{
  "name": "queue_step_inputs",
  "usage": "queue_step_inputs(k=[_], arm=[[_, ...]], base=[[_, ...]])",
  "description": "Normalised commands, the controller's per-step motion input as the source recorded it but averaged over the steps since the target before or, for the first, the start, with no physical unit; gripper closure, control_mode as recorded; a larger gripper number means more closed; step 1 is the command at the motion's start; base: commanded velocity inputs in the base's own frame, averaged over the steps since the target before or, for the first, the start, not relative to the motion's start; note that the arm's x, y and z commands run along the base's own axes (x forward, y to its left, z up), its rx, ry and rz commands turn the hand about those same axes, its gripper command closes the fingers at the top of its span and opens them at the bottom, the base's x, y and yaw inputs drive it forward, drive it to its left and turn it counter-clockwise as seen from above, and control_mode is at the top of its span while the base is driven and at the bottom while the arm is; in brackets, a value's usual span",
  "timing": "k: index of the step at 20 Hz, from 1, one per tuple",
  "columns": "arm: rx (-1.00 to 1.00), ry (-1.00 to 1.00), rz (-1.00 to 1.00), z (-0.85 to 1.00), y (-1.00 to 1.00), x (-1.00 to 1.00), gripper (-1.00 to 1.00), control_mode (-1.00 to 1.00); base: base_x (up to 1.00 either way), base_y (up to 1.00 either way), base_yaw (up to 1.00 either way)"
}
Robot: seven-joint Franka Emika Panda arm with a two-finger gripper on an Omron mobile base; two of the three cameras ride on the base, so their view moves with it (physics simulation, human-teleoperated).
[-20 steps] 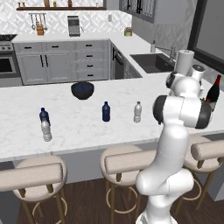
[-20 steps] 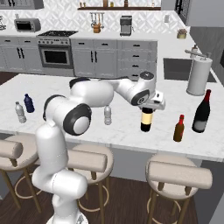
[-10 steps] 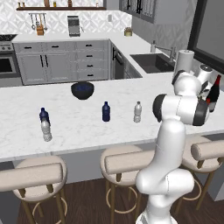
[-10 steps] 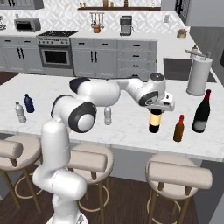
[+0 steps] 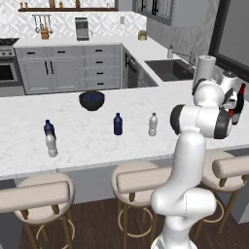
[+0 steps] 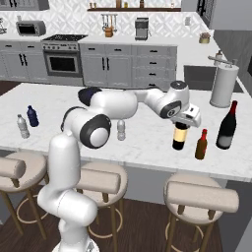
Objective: Move the plastic bottles in the middle to the plastics group, and the glass bottles in the middle to the glass group.
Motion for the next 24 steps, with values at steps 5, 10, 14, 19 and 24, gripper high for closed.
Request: queue_step_inputs(k=[5,10,14,19,24], arm=[[0.0,0.0,-0.27,0.0,-0.01,0.0,1.0,-1.0],[0.0,0.0,-0.24,0.0,0.0,0.0,1.0,-1.0],[0.0,0.0,-0.27,-0.14,-0.03,0.0,1.0,-1.0],[0.0,0.0,-0.26,-0.11,-0.06,0.03,1.0,-1.0],[0.0,0.0,-0.23,0.0,-0.13,0.22,1.0,-1.0]], base=[[0.0,0.0,0.0],[0.0,0.0,0.0],[0.0,0.0,0.0],[0.0,0.0,0.0],[0.0,0.0,0.0]])
